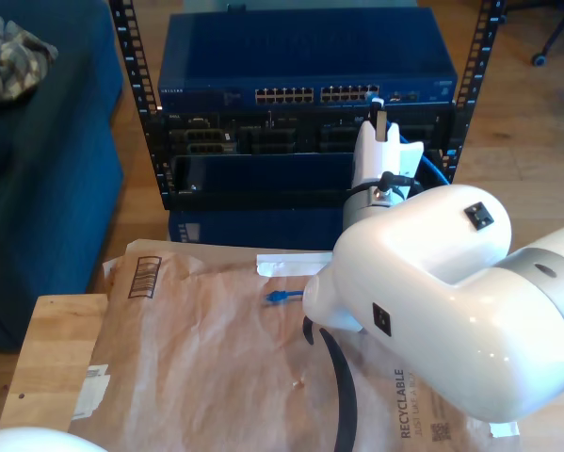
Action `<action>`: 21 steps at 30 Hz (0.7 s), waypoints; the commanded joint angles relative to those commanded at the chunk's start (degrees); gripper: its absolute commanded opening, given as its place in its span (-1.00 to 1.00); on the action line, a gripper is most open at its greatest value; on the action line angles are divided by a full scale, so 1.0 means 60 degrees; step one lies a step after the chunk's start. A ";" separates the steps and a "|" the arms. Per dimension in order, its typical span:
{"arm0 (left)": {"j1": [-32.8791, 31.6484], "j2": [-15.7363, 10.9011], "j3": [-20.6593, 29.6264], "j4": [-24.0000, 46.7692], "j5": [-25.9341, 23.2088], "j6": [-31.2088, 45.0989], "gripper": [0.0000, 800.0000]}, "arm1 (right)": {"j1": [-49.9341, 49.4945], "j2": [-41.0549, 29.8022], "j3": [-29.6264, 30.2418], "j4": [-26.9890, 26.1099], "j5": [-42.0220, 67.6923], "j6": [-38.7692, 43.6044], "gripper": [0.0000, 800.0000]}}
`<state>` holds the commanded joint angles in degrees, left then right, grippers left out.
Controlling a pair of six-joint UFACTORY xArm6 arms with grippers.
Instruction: Grab the cable and plug it in
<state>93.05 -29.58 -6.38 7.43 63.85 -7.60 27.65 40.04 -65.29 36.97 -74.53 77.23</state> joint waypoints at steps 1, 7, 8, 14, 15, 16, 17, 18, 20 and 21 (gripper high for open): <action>0.0000 0.0000 0.0000 0.0000 0.0000 0.0000 1.00 | 0.0000 0.0015 -0.0044 0.0000 -0.0015 0.0000 -1.00; -0.0015 0.0000 0.0000 0.0000 0.0000 0.0000 1.00 | -0.0015 0.0029 -0.0073 0.0410 -0.0015 0.0000 -1.00; -0.0015 0.0000 0.0000 0.0000 0.0000 0.0000 1.00 | -0.0015 0.0029 -0.0073 0.0410 -0.0015 0.0000 -1.00; 0.0000 0.0000 0.0000 0.0000 0.0000 0.0000 1.00 | -0.0059 0.0059 -0.0278 0.0410 0.0000 0.0000 -1.00; -0.0015 0.0000 0.0000 0.0000 0.0000 0.0000 1.00 | -0.0059 0.0073 -0.0337 0.0410 0.0000 -0.0015 -1.00; -0.0015 0.0000 0.0000 0.0000 0.0000 0.0000 1.00 | -0.0059 0.0073 -0.0381 0.0410 0.0015 0.0000 -1.00; -0.0015 0.0000 0.0000 0.0000 0.0000 0.0000 1.00 | -0.0059 0.0073 -0.0396 0.0410 0.0015 0.0000 -1.00; -0.0015 0.0000 0.0000 0.0000 0.0000 0.0000 1.00 | -0.0059 0.0088 -0.0396 0.0410 0.0029 0.0000 -1.00; -0.0015 0.0000 0.0000 0.0000 0.0000 0.0000 1.00 | -0.0059 0.0088 -0.0381 0.0396 0.0029 0.0000 -1.00; -0.0015 0.0000 0.0000 0.0000 0.0000 0.0000 1.00 | -0.0059 0.0088 -0.0381 0.0396 0.0029 0.0000 -1.00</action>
<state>92.97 -29.58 -6.38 7.43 63.85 -7.60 27.30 40.57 -67.57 39.34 -74.35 77.23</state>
